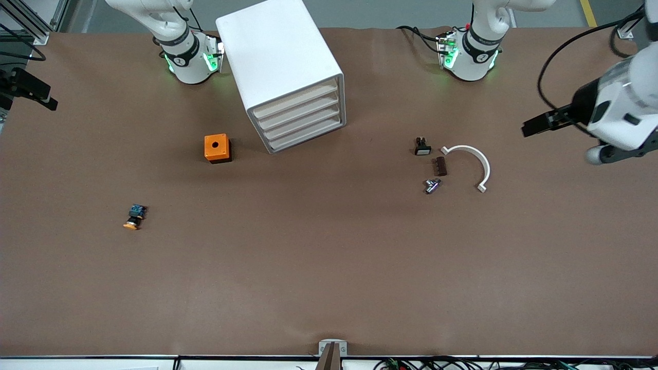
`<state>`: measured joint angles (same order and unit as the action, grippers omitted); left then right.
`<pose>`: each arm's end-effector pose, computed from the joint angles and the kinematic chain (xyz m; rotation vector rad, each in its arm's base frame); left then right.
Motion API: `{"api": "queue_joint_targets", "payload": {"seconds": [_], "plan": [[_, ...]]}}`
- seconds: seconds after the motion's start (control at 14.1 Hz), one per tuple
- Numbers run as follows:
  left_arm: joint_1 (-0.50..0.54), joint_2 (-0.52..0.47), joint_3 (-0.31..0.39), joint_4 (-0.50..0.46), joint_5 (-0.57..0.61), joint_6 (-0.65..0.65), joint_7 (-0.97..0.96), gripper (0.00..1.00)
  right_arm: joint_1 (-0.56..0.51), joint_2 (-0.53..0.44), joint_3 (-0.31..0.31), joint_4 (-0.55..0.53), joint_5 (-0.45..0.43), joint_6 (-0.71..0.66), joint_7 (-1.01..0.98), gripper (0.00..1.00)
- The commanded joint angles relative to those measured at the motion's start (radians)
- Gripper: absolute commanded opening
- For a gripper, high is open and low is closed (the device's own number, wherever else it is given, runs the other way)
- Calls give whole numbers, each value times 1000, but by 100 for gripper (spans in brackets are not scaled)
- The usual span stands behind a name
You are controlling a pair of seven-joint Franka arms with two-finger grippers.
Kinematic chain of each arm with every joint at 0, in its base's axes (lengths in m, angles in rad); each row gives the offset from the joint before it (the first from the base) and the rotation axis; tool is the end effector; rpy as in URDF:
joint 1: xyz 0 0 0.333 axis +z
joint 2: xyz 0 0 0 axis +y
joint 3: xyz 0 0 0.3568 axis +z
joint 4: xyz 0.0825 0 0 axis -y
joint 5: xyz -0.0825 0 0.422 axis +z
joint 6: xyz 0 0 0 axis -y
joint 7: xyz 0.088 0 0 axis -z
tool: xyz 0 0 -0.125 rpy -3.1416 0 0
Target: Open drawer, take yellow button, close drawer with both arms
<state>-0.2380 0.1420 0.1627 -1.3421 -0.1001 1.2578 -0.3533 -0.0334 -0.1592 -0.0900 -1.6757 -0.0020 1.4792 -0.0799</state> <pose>0.5990 -0.0682 0.6531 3.0684 0.3994 -0.3659 0.5207 -0.0692 0.6751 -3.1244 0.0660 0.0570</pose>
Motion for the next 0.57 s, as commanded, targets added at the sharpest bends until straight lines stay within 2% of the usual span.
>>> {"api": "queue_joint_targets", "payload": {"seconds": [0.0,0.14,0.21,0.5], "plan": [[86,-47,-49,-64,20,9,75,100,-3,-23,-1,-21,16,10,28,100],[201,-47,-171,-84,48,43,108,100,3,-26,9,-21,20,7,63,100],[219,-45,-205,-92,77,61,108,100,7,-26,10,-21,20,7,65,100],[232,-35,-215,-118,92,207,109,100,6,-26,9,-19,22,10,65,100]]}}
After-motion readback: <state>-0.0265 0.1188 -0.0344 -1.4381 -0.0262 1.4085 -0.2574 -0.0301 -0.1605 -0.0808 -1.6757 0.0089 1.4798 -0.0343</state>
